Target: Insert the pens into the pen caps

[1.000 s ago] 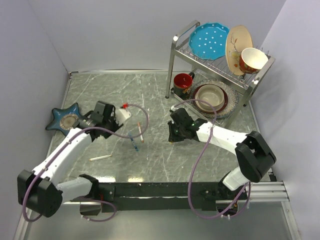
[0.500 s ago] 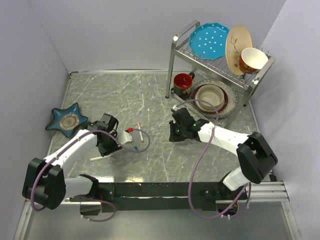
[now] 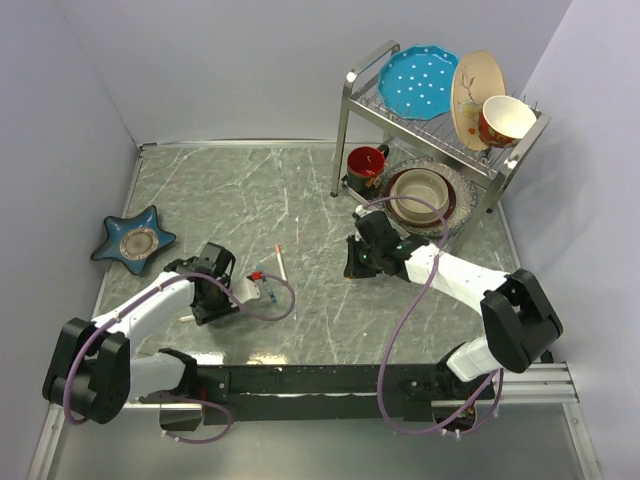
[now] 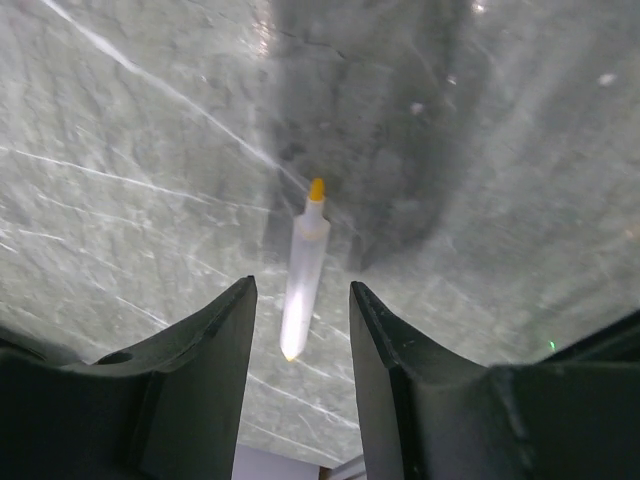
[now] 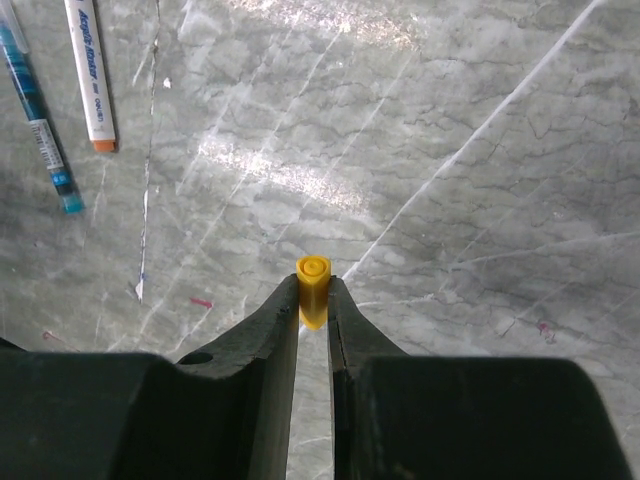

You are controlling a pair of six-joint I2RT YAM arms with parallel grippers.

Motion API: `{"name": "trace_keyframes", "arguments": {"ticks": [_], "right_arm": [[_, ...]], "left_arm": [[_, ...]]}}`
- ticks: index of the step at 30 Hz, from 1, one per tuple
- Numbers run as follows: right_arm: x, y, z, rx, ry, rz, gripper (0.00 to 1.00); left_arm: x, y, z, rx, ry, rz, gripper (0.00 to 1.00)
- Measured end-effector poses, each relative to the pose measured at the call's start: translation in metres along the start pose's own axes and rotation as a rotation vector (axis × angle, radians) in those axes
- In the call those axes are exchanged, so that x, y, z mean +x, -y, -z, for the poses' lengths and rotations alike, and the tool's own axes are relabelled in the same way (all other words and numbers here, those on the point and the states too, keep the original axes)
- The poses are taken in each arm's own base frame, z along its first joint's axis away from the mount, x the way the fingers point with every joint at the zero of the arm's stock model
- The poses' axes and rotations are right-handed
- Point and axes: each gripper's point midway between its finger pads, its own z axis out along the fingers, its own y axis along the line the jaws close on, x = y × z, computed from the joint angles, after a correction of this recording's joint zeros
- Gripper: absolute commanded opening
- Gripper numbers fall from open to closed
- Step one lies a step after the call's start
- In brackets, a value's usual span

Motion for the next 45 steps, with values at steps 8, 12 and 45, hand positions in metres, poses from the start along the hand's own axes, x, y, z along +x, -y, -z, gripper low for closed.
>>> {"name": "trace_keyframes", "arguments": {"ticks": [8,12,45], "right_arm": [[-0.001,0.003,0.003,-0.002,0.011,-0.005,0.16],[-0.002,0.005,0.004,-0.001,0.017,-0.011,0.16],[0.018,0.031,-0.043,0.080,-0.072,-0.024,0.52]], "left_arm": [[-0.001,-0.003,-0.012,0.012,-0.015,0.002,0.40],[-0.003,-0.004,-0.014,0.028,-0.017,0.006,0.32],[-0.193,-0.051,0.167,-0.005,1.110,0.517,0.01]]}}
